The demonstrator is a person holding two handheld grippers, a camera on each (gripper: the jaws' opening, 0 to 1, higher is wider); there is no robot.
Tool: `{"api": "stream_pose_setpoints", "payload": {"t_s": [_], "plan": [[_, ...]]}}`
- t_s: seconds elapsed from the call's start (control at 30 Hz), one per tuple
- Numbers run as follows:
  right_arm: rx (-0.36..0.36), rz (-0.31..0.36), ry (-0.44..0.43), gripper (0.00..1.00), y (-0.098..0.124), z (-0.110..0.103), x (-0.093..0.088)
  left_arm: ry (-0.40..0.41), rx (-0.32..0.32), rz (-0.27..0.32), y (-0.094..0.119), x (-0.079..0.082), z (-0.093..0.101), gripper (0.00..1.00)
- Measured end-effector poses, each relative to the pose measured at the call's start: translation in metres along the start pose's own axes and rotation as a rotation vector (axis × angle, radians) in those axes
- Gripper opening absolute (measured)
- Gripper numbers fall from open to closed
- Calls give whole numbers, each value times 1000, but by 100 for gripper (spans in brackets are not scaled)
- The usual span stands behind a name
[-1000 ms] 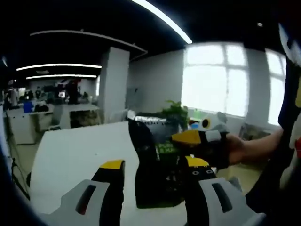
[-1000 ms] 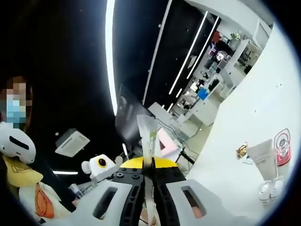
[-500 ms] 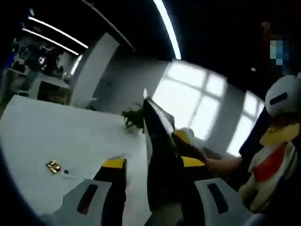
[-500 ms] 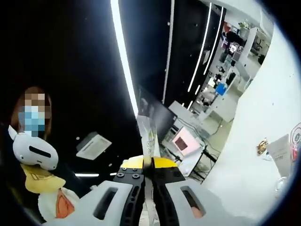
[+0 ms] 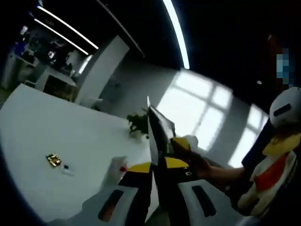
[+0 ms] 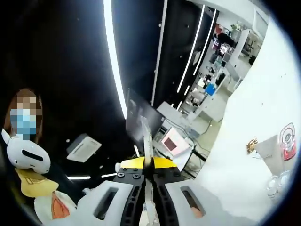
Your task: Arrange the skincare products in the storage area until every visible bottle or jar stands upright without overlapping.
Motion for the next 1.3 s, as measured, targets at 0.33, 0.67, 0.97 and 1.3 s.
{"api": "stream_pose_setpoints", "payload": {"t_s": [0.33, 0.67, 0.97, 1.3], "plan": [[-2, 60, 43, 7, -7, 1, 2, 295, -84, 184, 7, 10, 5, 2], [4, 66, -4, 10, -14, -1, -26, 478, -70, 360, 14, 17, -10, 2], [99, 178, -146, 1, -16, -10, -20, 455, -30, 355, 15, 14, -21, 2], [163, 236, -273, 1, -9, -12, -19, 248, -93, 157, 9, 6, -2, 9]]}}
Point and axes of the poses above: the point that each gripper's makers call its tool centre point, and the gripper's own axes: y roughly backward along the fingers, z roughly to its right, x roughly out of its top, the point moved 7 cm from there along y, roughly backward along the fingers, and after that the axes turned 8 degrees about x, right-handed, at the moved point
